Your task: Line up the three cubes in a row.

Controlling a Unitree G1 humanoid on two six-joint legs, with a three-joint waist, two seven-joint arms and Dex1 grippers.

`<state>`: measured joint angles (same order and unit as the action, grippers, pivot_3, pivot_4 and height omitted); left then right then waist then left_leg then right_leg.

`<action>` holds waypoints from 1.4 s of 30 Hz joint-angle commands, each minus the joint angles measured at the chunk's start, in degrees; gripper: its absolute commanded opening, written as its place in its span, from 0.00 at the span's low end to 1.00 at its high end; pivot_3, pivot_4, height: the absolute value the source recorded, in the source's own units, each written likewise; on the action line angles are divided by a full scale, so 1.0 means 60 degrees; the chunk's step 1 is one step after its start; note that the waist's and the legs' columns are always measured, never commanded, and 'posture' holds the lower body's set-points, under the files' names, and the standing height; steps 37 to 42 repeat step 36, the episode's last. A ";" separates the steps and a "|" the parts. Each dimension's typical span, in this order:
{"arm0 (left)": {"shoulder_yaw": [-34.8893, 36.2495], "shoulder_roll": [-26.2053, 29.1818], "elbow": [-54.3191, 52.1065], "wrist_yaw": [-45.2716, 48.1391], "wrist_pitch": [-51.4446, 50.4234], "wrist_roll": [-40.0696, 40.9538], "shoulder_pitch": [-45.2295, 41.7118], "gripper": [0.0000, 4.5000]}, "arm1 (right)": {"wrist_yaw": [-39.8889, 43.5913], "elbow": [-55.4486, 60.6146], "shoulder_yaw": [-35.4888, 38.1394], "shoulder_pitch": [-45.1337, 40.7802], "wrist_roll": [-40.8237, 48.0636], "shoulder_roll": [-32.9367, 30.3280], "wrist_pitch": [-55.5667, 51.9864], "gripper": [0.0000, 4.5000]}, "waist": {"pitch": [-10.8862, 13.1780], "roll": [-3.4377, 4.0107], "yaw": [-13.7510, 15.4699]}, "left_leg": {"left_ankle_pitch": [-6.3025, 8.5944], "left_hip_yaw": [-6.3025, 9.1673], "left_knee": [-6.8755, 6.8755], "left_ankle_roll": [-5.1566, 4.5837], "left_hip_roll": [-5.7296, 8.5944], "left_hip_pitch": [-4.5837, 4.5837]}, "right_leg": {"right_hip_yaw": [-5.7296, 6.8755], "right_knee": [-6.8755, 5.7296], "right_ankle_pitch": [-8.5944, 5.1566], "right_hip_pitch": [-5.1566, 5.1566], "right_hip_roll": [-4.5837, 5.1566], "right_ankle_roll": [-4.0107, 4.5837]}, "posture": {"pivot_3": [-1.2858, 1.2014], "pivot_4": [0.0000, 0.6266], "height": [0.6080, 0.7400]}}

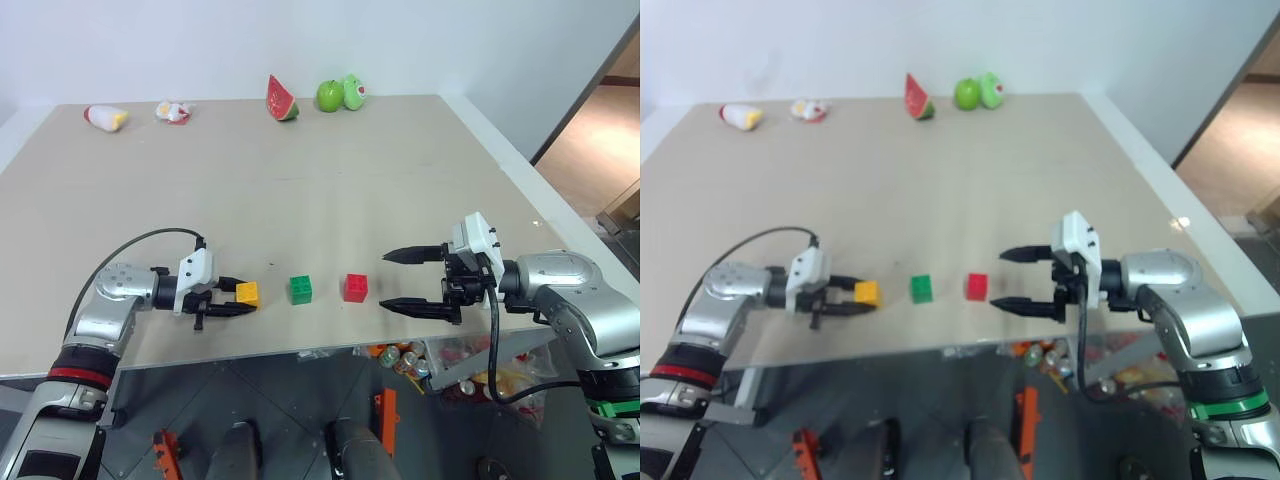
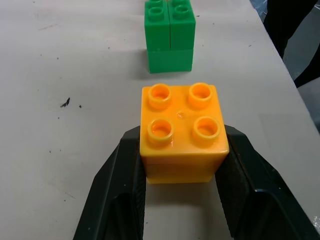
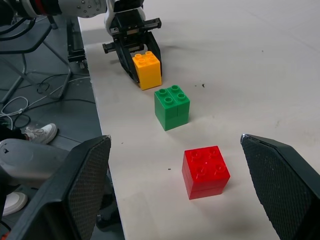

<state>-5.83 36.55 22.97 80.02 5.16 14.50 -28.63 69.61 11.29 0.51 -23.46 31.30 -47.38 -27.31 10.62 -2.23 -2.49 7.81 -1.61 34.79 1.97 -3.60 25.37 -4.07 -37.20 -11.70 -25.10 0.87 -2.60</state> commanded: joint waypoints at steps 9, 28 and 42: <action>0.0436 0.0204 -0.0302 -0.0588 -0.0305 0.0042 0.0003 0.81 | -0.0002 0.0104 0.0363 -0.0172 0.0105 -0.0037 0.0219 0.96 | 0.0000 0.0000 -0.0002 | -0.0001 0.0000 0.0026 -0.0002 0.0000 0.0000 | -0.0002 0.0000 0.0017 0.0007 0.0001 -0.0008 | 0.52 0.24 1.00; 0.3859 0.2477 -0.4670 -0.2381 -0.4997 0.2641 0.3510 0.81 | 0.0426 -0.2737 0.0406 -0.1598 -0.0722 0.0010 0.1284 0.96 | 0.0004 0.0001 -0.0005 | 0.0006 -0.0019 0.0011 0.0002 -0.0008 0.0000 | 0.0021 0.0001 0.0008 -0.0014 0.0038 0.0005 | 0.52 0.24 1.00; 0.5206 0.1445 -0.6407 -0.4347 -0.6544 0.4016 0.4468 0.81 | 0.0063 -0.2913 0.0602 -0.0788 -0.0780 0.0162 0.1149 0.96 | 0.0003 0.0001 -0.0012 | 0.0010 -0.0023 -0.0009 -0.0003 -0.0007 -0.0002 | 0.0021 0.0001 -0.0017 -0.0009 0.0032 0.0003 | 0.52 0.24 1.00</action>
